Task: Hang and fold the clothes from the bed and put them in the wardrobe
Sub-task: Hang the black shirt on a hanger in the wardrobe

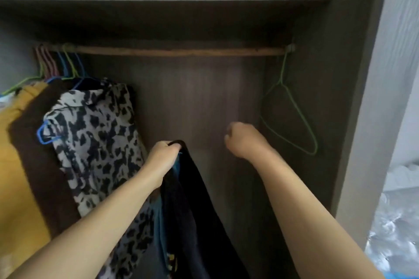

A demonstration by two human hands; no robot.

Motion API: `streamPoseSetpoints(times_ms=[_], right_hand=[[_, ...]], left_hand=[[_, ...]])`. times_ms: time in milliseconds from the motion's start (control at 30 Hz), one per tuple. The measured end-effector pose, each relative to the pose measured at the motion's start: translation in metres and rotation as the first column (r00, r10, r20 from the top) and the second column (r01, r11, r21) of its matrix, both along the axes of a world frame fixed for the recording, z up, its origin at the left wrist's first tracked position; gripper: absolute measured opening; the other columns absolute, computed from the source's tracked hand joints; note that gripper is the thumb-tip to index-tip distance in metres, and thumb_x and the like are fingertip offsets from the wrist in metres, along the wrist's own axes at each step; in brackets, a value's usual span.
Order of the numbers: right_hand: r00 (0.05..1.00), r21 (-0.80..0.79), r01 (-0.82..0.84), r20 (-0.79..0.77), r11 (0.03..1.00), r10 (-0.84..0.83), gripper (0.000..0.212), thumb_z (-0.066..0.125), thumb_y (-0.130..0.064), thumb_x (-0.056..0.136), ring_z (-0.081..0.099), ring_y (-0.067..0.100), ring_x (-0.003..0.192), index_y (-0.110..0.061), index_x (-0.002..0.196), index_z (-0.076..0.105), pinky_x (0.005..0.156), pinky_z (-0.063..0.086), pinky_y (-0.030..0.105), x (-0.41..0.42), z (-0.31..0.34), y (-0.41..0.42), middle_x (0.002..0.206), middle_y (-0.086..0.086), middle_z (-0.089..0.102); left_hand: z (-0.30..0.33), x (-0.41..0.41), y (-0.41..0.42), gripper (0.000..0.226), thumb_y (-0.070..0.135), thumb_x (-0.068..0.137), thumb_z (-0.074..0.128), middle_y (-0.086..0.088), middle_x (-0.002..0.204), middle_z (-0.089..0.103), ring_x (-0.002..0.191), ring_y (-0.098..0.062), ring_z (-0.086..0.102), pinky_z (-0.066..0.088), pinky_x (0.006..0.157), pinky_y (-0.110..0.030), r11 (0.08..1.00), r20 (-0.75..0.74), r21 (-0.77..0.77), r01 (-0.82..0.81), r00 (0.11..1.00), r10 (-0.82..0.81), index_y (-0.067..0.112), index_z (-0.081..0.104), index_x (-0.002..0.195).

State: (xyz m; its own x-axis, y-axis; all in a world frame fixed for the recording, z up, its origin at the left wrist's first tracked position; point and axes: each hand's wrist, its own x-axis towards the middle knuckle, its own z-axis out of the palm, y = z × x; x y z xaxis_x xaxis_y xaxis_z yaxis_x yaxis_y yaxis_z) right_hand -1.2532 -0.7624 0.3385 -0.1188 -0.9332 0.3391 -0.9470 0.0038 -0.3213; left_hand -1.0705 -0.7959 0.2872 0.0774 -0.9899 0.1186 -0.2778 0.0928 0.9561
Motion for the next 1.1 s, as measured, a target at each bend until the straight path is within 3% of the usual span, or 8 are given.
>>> streamPoseSetpoints(times_ms=[133, 233, 300, 400, 767, 867, 967, 1100], right_hand=[[0.951, -0.383, 0.302, 0.182, 0.873, -0.249, 0.045, 0.049, -0.022, 0.094, 0.037, 0.035, 0.131, -0.008, 0.136, 0.043, 0.102, 0.038, 0.042, -0.034, 0.065, -0.041, 0.142, 0.018, 0.038], [0.827, -0.206, 0.561, 0.177, 0.802, -0.534, 0.040, 0.052, -0.018, 0.094, 0.047, 0.034, 0.127, -0.006, 0.132, 0.051, 0.101, 0.045, 0.044, -0.077, 0.079, -0.059, 0.137, 0.018, 0.048], [0.821, -0.126, 0.571, 0.110, 0.812, -0.560, 0.034, 0.053, -0.013, 0.093, 0.055, 0.035, 0.120, -0.001, 0.124, 0.058, 0.096, 0.048, 0.042, -0.092, 0.073, -0.067, 0.130, 0.021, 0.056], [0.809, -0.216, 0.588, 0.151, 0.779, -0.568, 0.028, 0.052, -0.007, 0.091, 0.058, 0.039, 0.115, 0.007, 0.115, 0.061, 0.090, 0.049, 0.042, -0.095, 0.066, -0.077, 0.121, 0.028, 0.060], [0.821, -0.461, 0.564, 0.408, 0.686, -0.400, 0.033, 0.039, -0.011, 0.098, 0.054, 0.040, 0.116, -0.006, 0.126, 0.056, 0.095, 0.043, 0.038, -0.062, 0.054, -0.088, 0.123, 0.026, 0.059], [0.863, -0.518, 0.497, 0.378, 0.696, -0.335, 0.029, 0.042, -0.011, 0.098, 0.056, 0.037, 0.112, -0.006, 0.121, 0.059, 0.091, 0.042, 0.034, -0.056, 0.069, -0.088, 0.119, 0.024, 0.061], [0.878, -0.578, 0.459, 0.411, 0.675, -0.245, 0.024, 0.044, -0.014, 0.097, 0.059, 0.027, 0.097, -0.011, 0.114, 0.059, 0.079, 0.039, 0.028, -0.043, 0.015, -0.076, 0.110, 0.015, 0.065], [0.764, -0.561, 0.505, 0.644, 0.656, -0.038, 0.019, 0.053, -0.028, 0.097, 0.055, 0.017, 0.082, -0.016, 0.111, 0.057, 0.080, 0.046, 0.037, -0.022, -0.084, -0.054, 0.094, 0.005, 0.063]], left_hand=[[0.005, -0.017, -0.041, 0.018, 0.022, 0.095, 0.048, -0.009, 0.080, 0.056, 0.069, -0.019, 0.054, 0.034, 0.063, -0.026, 0.983, 0.152, -0.064, 0.173, 0.975, -0.162, 0.015, 0.058, 0.082], [0.009, -0.008, -0.073, 0.022, 0.019, 0.093, 0.048, -0.005, 0.069, 0.055, 0.062, -0.016, 0.052, 0.029, 0.056, -0.024, 0.952, 0.301, -0.116, 0.282, 0.924, -0.237, 0.013, 0.060, 0.076], [0.013, 0.003, -0.095, 0.032, 0.016, 0.092, 0.049, 0.000, 0.057, 0.048, 0.051, -0.014, 0.045, 0.025, 0.051, -0.024, 0.934, 0.364, -0.154, 0.321, 0.898, -0.248, 0.016, 0.050, 0.060], [0.019, 0.020, -0.121, 0.040, 0.015, 0.089, 0.050, -0.001, 0.054, 0.039, 0.049, -0.014, 0.039, 0.023, 0.053, -0.027, 0.909, 0.408, -0.180, 0.375, 0.870, -0.278, 0.020, 0.035, 0.052], [0.009, 0.039, -0.152, 0.014, 0.028, 0.087, 0.052, -0.002, 0.075, 0.054, 0.069, -0.014, 0.048, 0.032, 0.062, -0.025, 0.781, 0.655, 0.064, 0.621, 0.564, -0.503, 0.021, 0.059, 0.077], [0.005, 0.047, -0.155, 0.019, 0.025, 0.087, 0.052, -0.002, 0.080, 0.059, 0.073, -0.015, 0.052, 0.036, 0.065, -0.024, 0.764, 0.616, 0.096, 0.638, 0.565, -0.549, 0.015, 0.067, 0.081], [0.011, 0.060, -0.159, 0.020, 0.025, 0.086, 0.054, -0.003, 0.081, 0.063, 0.075, -0.017, 0.057, 0.041, 0.066, -0.022, 0.775, 0.526, 0.155, 0.612, 0.614, -0.589, 0.011, 0.067, 0.078], [0.011, 0.067, -0.163, 0.018, 0.026, 0.084, 0.061, -0.004, 0.077, 0.065, 0.073, -0.017, 0.061, 0.044, 0.062, -0.020, 0.823, 0.456, 0.135, 0.551, 0.703, -0.545, 0.020, 0.068, 0.069]])
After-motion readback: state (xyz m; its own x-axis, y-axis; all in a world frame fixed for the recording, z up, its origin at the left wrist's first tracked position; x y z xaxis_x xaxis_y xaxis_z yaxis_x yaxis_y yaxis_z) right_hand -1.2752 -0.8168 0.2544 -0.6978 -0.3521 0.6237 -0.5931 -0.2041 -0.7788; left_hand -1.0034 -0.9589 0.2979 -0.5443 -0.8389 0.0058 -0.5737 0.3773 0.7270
